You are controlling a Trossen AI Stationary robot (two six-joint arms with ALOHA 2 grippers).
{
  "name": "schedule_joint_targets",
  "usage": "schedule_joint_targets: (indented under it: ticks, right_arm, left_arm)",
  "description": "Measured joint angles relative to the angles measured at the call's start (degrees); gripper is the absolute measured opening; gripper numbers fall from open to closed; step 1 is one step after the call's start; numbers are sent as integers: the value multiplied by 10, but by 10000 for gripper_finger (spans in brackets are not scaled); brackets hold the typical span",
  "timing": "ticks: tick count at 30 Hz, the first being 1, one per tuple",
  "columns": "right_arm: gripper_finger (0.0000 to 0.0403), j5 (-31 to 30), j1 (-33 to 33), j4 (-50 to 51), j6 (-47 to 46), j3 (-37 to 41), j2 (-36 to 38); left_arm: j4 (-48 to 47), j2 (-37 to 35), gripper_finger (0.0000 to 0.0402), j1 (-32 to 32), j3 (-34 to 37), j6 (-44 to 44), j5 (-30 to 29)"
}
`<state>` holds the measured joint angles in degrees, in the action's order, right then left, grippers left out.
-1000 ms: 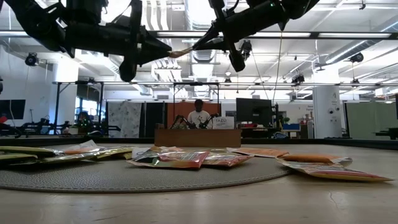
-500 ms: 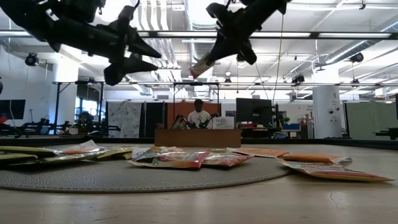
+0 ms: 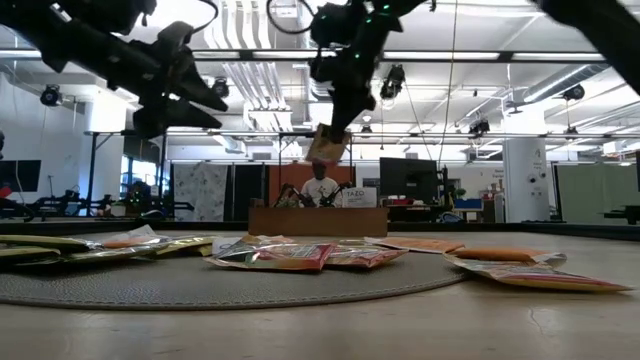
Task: Pick & Place Tea
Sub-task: Put the orange tea bag into the middle compartment of the wooden organizer
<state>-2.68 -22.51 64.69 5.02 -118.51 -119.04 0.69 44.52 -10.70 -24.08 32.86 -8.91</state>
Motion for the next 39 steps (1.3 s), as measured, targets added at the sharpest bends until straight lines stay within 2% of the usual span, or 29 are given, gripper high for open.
schedule_joint_targets:
  ticks: [4, 9, 13, 24, 36, 39]
  right_arm:
    - [8, 1, -8, 48, 72, -92, -63]
    - [8, -2, -16, 73, 127, -166, -123]
    - [8, -4, -19, 72, 154, -161, -142]
    - [8, -34, -23, 78, 198, -160, -176]
    - [8, -33, -44, 56, 267, -156, -178]
    - [8, -17, -45, 54, 273, -152, -179]
  left_arm:
    - [-44, -19, 163, -1, 0, -14, -2]
    - [-66, -36, 163, -2, 0, -31, -36]
    - [-65, -41, 163, -8, 0, -46, -60]
    - [-67, -39, 163, -16, 0, -57, -57]
    - [-67, -36, 163, -17, 0, -11, -92]
    - [-67, -36, 163, -17, 0, -11, -100]
